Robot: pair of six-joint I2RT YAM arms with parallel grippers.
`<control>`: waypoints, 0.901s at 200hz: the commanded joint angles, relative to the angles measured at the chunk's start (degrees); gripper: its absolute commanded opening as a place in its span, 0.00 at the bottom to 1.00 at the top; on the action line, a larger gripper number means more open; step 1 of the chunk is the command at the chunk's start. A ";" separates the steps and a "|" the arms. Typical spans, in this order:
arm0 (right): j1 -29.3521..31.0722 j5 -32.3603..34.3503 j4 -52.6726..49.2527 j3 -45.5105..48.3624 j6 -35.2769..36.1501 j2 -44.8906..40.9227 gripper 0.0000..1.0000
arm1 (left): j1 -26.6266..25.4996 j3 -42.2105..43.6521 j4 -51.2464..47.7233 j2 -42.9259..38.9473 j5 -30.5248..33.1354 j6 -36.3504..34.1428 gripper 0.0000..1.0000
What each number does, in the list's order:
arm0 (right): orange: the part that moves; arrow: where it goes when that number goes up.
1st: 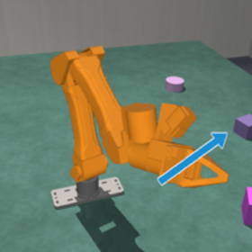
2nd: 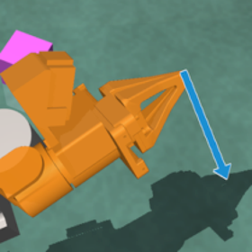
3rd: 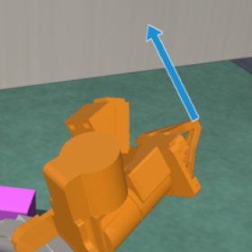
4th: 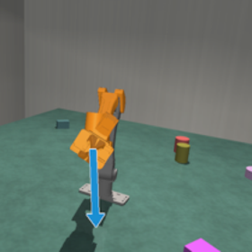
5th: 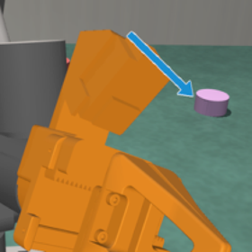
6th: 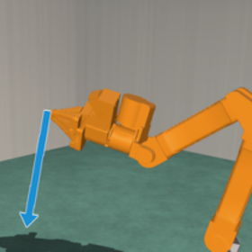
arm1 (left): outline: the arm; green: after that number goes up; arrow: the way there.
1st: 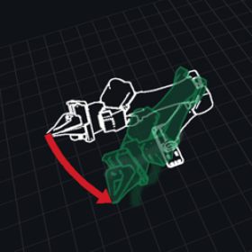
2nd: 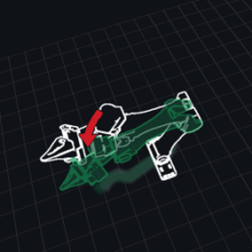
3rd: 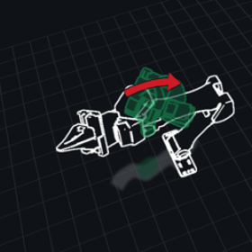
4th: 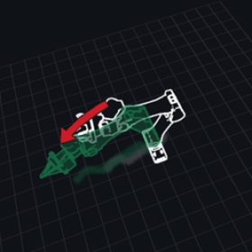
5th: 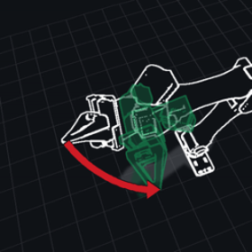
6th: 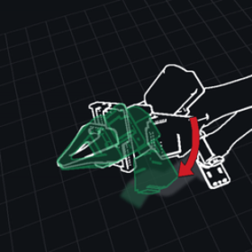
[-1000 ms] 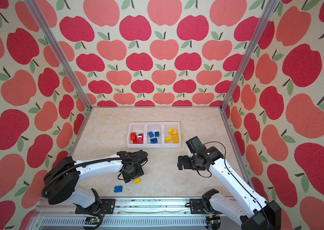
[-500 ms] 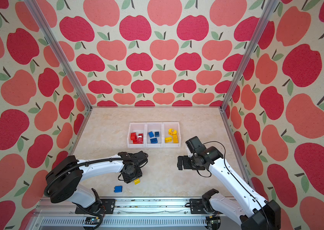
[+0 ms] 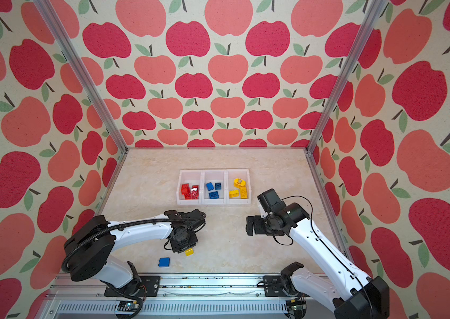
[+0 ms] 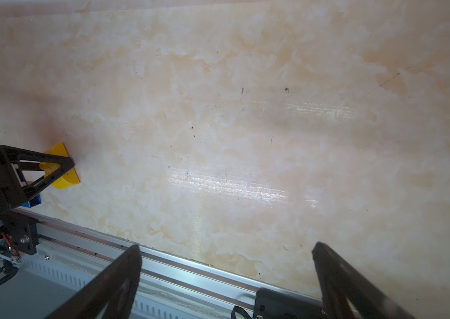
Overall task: Sort the legos into containers by color
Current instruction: 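Lift the yellow brick and carry it over the yellow compartment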
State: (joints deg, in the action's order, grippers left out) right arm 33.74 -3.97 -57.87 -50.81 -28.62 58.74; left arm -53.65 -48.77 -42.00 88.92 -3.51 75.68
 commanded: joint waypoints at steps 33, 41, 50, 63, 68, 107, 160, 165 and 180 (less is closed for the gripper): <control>-0.17 0.09 0.87 0.33 -0.38 0.54 0.99 | 0.22 -8.13 -3.32 0.19 2.13 -6.70 0.17; -0.18 0.18 0.99 0.69 -0.59 0.33 0.99 | 0.22 -9.55 -3.75 0.31 2.55 -7.88 0.16; -0.34 0.16 1.25 1.19 -0.88 0.07 0.99 | 0.30 -11.23 -4.28 0.53 2.97 -9.24 0.15; -0.47 0.19 1.69 1.90 -1.46 -0.41 0.99 | 0.36 -14.01 -5.00 1.23 3.46 -11.37 0.14; -0.43 0.10 1.92 2.14 -1.75 -0.62 0.99 | 0.39 -15.19 -5.18 1.47 3.51 -12.16 0.14; -0.66 -0.17 2.76 3.61 -3.76 -2.09 0.99 | 1.22 -24.09 -5.59 5.23 3.36 -17.95 0.13; -1.42 -0.46 2.23 4.10 -5.08 -4.52 0.99 | 2.49 -37.06 -5.45 12.70 1.34 -24.65 0.12; -1.56 -0.51 2.15 4.13 -5.16 -4.86 0.99 | 2.58 -38.30 -5.46 13.42 1.14 -25.22 0.12; -2.15 -1.59 2.29 4.55 -5.41 -6.01 0.99 | 2.67 -42.02 -5.55 15.69 0.50 -26.94 0.11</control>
State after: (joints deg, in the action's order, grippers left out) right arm 32.53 -4.08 -54.98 -47.22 -32.32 54.74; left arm -51.37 -85.14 -45.91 101.67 -2.02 53.56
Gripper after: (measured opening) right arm 0.993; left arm 0.348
